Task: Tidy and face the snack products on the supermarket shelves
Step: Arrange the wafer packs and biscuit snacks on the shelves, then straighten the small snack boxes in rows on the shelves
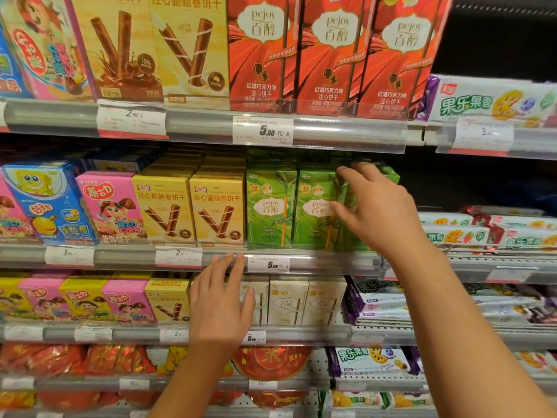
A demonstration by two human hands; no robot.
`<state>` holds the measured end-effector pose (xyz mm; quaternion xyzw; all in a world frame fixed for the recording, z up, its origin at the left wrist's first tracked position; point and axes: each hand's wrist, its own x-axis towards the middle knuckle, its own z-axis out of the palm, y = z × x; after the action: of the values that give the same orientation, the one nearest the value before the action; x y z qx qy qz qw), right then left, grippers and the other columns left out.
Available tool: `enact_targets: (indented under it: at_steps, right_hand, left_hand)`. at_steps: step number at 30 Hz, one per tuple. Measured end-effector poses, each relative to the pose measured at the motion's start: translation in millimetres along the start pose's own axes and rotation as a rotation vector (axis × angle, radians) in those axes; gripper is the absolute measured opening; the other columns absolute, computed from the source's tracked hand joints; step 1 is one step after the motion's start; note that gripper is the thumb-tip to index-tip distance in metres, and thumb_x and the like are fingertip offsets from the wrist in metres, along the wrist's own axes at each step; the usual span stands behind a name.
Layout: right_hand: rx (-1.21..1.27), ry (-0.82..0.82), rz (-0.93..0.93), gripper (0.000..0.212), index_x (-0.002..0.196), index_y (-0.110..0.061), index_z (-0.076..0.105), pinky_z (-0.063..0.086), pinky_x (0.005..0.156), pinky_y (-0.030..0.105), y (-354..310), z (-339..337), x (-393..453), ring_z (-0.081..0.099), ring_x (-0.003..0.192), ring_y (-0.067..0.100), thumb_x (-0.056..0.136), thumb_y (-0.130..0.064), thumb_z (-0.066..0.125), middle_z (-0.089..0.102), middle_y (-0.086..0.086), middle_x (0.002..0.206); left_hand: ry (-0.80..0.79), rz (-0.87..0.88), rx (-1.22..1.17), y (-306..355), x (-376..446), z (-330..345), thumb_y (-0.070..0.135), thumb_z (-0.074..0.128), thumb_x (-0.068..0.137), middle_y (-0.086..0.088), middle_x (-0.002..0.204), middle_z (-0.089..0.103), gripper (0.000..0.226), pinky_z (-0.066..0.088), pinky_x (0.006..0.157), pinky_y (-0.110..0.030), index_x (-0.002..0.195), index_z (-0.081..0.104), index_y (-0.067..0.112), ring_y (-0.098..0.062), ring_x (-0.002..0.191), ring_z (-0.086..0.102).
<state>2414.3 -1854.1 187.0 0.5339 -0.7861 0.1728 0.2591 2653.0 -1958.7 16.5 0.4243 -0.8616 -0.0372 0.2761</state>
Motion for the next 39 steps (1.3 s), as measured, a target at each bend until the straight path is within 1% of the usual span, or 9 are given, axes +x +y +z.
enact_targets:
  at_steps: [4, 8, 12, 14, 17, 21, 26, 32, 39]
  right_hand:
    - [0.152, 0.099, -0.039, 0.056, 0.147, -0.029, 0.044, 0.057, 0.078, 0.046, 3, 3, -14, 0.069, 0.087, 0.024, 0.097, -0.048, 0.057, 0.048, -0.001, 0.147]
    - [0.351, 0.307, -0.133, 0.023, 0.114, -0.019, 0.069, 0.054, 0.055, 0.034, -2, 28, -68, 0.058, 0.061, 0.006, 0.096, -0.028, 0.058, 0.063, -0.003, 0.117]
    - [0.35, 0.169, -0.146, 0.023, 0.103, -0.017, 0.072, 0.053, 0.048, 0.034, -10, 68, -126, 0.065, 0.066, 0.017, 0.092, -0.027, 0.054, 0.065, -0.002, 0.107]
    - [0.338, 0.065, -0.163, 0.028, 0.109, -0.019, 0.072, 0.055, 0.052, 0.032, -14, 81, -141, 0.069, 0.076, 0.017, 0.093, -0.029, 0.052, 0.065, -0.003, 0.113]
    - [0.33, 0.034, -0.225, 0.036, 0.123, -0.019, 0.067, 0.057, 0.083, 0.036, -22, 90, -140, 0.063, 0.114, 0.022, 0.092, -0.029, 0.053, 0.062, 0.001, 0.131]
    - [0.239, -0.065, -0.26, 0.059, 0.142, -0.015, 0.055, 0.039, 0.113, 0.051, -31, 99, -125, 0.044, 0.14, 0.032, 0.085, -0.025, 0.068, 0.05, 0.009, 0.148]
    - [0.199, -0.111, -0.202, 0.068, 0.144, -0.011, 0.054, 0.033, 0.116, 0.059, -34, 115, -127, 0.039, 0.144, 0.037, 0.08, -0.023, 0.075, 0.046, 0.016, 0.152]
    - [0.188, -0.08, -0.118, 0.072, 0.145, -0.012, 0.053, 0.024, 0.117, 0.065, -47, 126, -132, 0.034, 0.147, 0.038, 0.078, -0.023, 0.076, 0.044, 0.018, 0.153]
    - [0.1, -0.116, 0.091, 0.084, 0.151, -0.016, 0.045, 0.033, 0.112, 0.065, -88, 129, -129, 0.026, 0.148, 0.042, 0.076, -0.032, 0.078, 0.037, 0.023, 0.153]
  left_hand:
    - [0.004, 0.01, 0.008, -1, 0, 1, 0.046, 0.037, 0.096, -0.009, 0.154, 0.042, 0.063, 0.033, 0.114, -0.055, 0.153, 0.041, 0.018, -0.032, 0.145, 0.032]
    - [0.035, 0.024, -0.005, -4, 1, 4, 0.041, 0.047, 0.095, -0.011, 0.151, 0.044, 0.062, 0.036, 0.111, -0.056, 0.151, 0.044, 0.016, -0.033, 0.141, 0.036]
    - [0.062, 0.039, 0.004, -7, 1, 9, 0.041, 0.049, 0.094, -0.011, 0.149, 0.045, 0.062, 0.038, 0.109, -0.056, 0.15, 0.045, 0.015, -0.034, 0.138, 0.038]
    - [0.072, 0.039, -0.005, -7, 1, 10, 0.042, 0.048, 0.094, -0.01, 0.149, 0.045, 0.061, 0.039, 0.108, -0.056, 0.149, 0.045, 0.015, -0.033, 0.138, 0.037]
    - [0.074, 0.04, -0.024, -7, 1, 10, 0.043, 0.046, 0.095, -0.008, 0.151, 0.042, 0.061, 0.038, 0.11, -0.055, 0.15, 0.044, 0.016, -0.031, 0.14, 0.035]
    - [0.058, 0.065, -0.043, -10, -2, 7, 0.044, 0.043, 0.099, -0.002, 0.157, 0.034, 0.061, 0.032, 0.116, -0.05, 0.155, 0.035, 0.021, -0.025, 0.146, 0.028]
    - [0.017, 0.071, 0.019, -22, -13, 5, 0.046, 0.037, 0.101, 0.009, 0.167, 0.014, 0.062, 0.013, 0.124, -0.037, 0.159, 0.023, 0.03, -0.014, 0.154, 0.007]
    - [0.064, -0.101, 0.025, -75, -44, -8, 0.04, 0.045, 0.102, 0.005, 0.168, 0.015, 0.06, 0.015, 0.124, -0.042, 0.157, 0.029, 0.026, -0.017, 0.155, 0.009]
    - [0.097, -0.221, 0.064, -195, -38, -44, 0.044, 0.043, 0.096, -0.002, 0.168, 0.015, 0.066, 0.023, 0.122, -0.054, 0.156, 0.03, 0.02, -0.027, 0.154, 0.011]
